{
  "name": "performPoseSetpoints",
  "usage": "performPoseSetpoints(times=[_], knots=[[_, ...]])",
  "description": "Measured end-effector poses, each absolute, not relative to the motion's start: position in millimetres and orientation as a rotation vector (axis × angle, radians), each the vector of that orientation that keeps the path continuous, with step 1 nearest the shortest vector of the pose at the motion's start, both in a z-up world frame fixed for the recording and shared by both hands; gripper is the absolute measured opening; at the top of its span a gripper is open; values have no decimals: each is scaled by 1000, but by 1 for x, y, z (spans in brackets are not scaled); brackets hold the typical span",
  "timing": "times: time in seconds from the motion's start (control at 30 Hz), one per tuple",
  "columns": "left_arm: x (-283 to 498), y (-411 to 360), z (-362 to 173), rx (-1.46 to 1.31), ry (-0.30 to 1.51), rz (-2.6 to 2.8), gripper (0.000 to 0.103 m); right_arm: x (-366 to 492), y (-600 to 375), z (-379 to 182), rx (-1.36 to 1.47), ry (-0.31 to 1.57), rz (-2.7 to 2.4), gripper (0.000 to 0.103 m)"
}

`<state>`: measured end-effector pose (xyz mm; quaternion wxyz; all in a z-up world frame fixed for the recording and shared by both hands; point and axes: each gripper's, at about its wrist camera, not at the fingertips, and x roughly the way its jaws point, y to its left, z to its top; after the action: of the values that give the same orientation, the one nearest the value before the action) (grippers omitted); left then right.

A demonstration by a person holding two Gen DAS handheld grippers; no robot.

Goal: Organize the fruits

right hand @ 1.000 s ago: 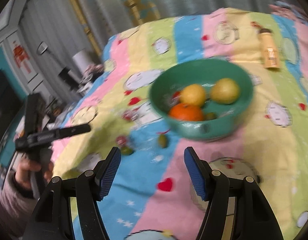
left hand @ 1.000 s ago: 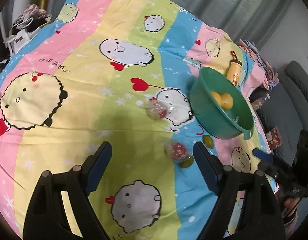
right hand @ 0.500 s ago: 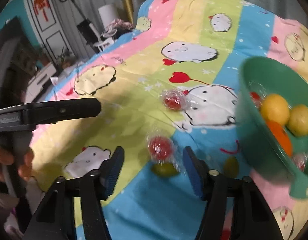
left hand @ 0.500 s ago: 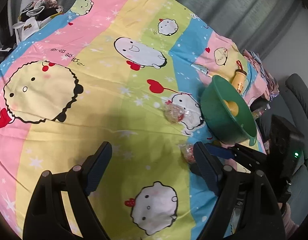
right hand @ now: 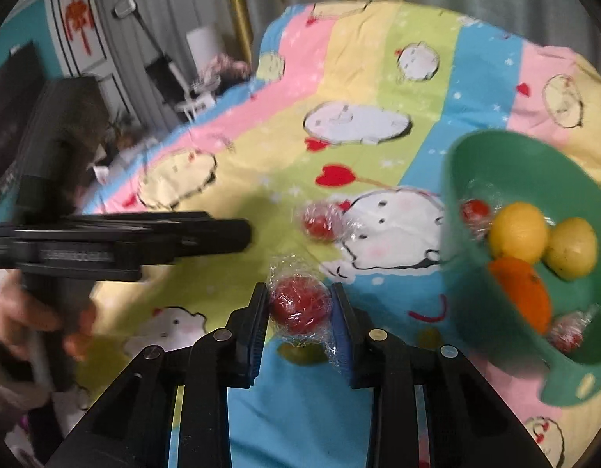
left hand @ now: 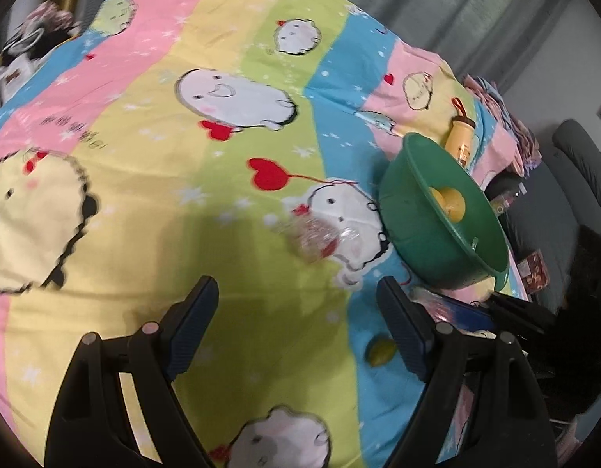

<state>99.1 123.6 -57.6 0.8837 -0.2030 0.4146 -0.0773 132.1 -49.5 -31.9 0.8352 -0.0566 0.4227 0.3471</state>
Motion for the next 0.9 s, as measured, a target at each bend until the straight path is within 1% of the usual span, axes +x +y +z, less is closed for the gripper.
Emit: performPoseSetpoints(times=[0.17,0.37,0.43,0.47,0.5,0.6,0.73,0.9], knots=[[126,102,-62,-371,872,-169,83,117,-79,-15,-18,859,735,33],[147,82,-73,-293,891,-139,69,107,-106,-11,51,851,715,33],[151,78,-77,-280,897,-133,54,106,-113,-11,66,847,710,33],[153,77,-78,-270,898,-128,50,106,-115,-11,73,845,707,33],[154,77,-80,-263,900,-119,44,106,-118,-11,83,844,706,33],[155,80,-82,-273,892,-100,37,108,-125,-11,109,835,701,33],[154,81,-82,-272,883,-100,35,106,-132,-11,136,830,692,33],[150,79,-78,-285,874,-111,34,100,-138,-11,152,831,682,33]])
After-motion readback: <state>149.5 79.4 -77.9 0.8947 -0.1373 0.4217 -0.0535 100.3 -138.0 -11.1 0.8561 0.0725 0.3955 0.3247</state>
